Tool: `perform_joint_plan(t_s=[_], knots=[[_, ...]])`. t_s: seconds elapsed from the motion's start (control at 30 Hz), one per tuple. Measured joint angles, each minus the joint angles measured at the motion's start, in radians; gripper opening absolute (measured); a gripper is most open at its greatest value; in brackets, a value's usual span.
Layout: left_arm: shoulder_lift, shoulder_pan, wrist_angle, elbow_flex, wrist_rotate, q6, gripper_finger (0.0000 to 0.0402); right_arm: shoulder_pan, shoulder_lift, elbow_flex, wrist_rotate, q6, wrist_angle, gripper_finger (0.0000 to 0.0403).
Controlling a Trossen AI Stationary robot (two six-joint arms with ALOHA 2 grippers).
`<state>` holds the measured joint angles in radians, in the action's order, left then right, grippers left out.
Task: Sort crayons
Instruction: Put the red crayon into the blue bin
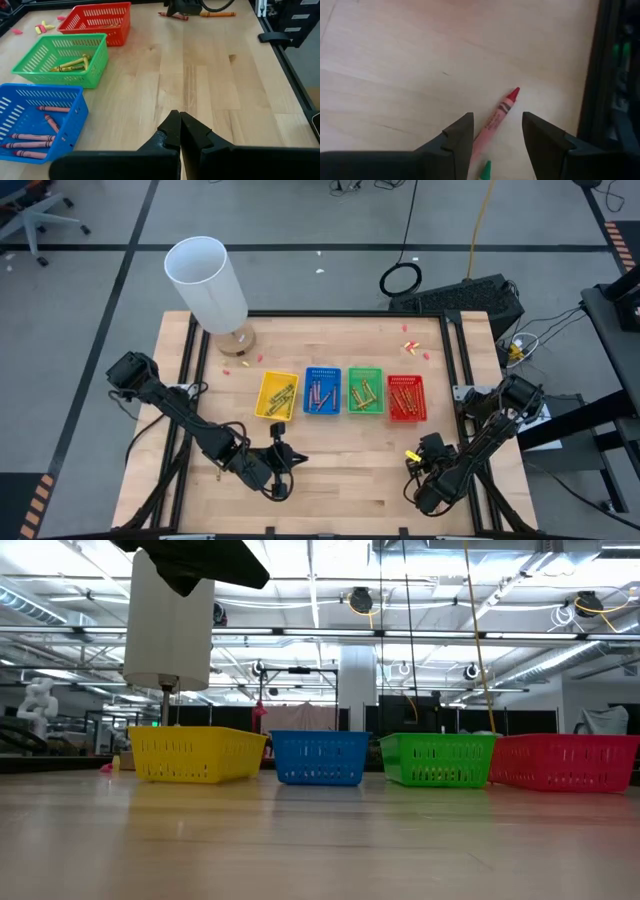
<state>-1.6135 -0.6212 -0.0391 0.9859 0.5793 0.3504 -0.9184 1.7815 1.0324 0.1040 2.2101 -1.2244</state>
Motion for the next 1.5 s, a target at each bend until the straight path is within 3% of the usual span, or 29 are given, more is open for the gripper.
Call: perform_joint_plan(t_s=[0.33,0.63,0.83,1.5], knots=[[0.0,0.0,0.0,0.0,0.0,0.0,0.0002,-0.013,-0.012,-0.062,0.027,-0.012,0.135,0.0147],[0.0,0.0,0.005,0.0,0.0,0.0,0.0002,-0.038,-0.007,-0.048,0.078,-0.062,0.159,0.0073],[0.0,0.0,0.006,0.0,0.0,0.003,0.0002,-0.054,-0.007,-0.048,0.046,-0.073,0.172,0.0038],[0.0,0.0,0.007,0.0,0.0,0.003,0.0002,-0.059,-0.007,-0.046,0.076,-0.158,0.193,0.0004]])
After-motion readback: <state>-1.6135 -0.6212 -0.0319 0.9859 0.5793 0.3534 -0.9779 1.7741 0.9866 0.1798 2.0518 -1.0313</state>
